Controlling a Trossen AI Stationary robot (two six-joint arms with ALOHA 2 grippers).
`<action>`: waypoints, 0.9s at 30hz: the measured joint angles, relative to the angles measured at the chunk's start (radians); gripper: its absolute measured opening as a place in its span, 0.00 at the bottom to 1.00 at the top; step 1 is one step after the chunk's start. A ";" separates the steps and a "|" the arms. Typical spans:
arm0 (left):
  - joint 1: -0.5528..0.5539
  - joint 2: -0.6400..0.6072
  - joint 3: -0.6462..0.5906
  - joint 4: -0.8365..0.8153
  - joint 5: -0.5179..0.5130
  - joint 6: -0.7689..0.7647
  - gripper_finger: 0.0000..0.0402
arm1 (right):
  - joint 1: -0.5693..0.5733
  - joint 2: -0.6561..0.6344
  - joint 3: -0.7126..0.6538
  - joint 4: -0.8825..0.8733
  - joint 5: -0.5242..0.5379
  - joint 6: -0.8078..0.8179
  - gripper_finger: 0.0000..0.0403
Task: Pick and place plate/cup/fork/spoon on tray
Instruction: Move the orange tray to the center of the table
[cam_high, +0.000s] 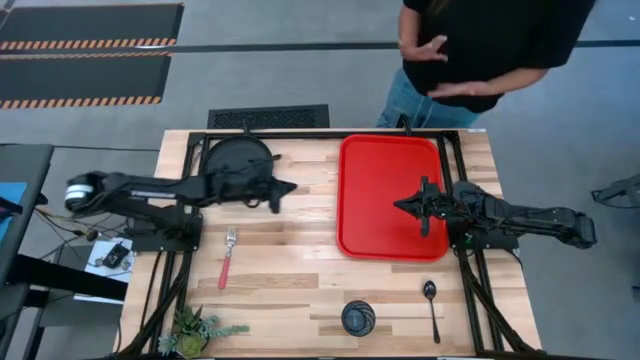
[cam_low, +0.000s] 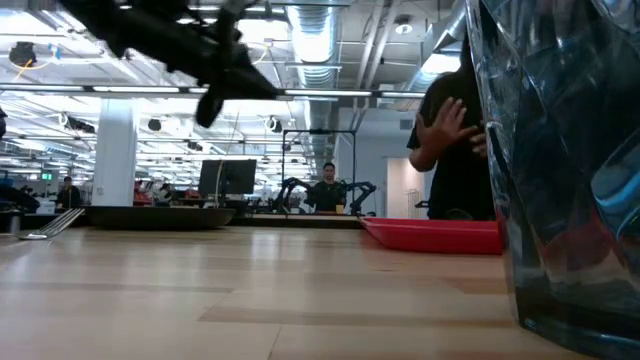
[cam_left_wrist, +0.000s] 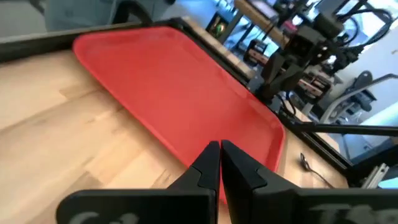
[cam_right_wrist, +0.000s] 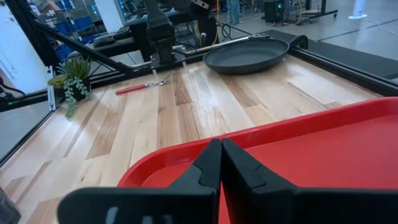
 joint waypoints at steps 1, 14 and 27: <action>-0.005 0.038 0.028 0.000 0.000 -0.008 0.00 | 0.000 0.000 0.000 0.000 0.000 0.000 0.08; -0.016 0.412 0.272 -0.011 0.036 -0.118 0.00 | 0.000 0.000 0.000 0.000 0.001 0.000 0.08; 0.002 0.711 0.448 -0.058 0.029 -0.224 0.09 | 0.000 -0.001 0.000 0.000 0.005 0.000 0.08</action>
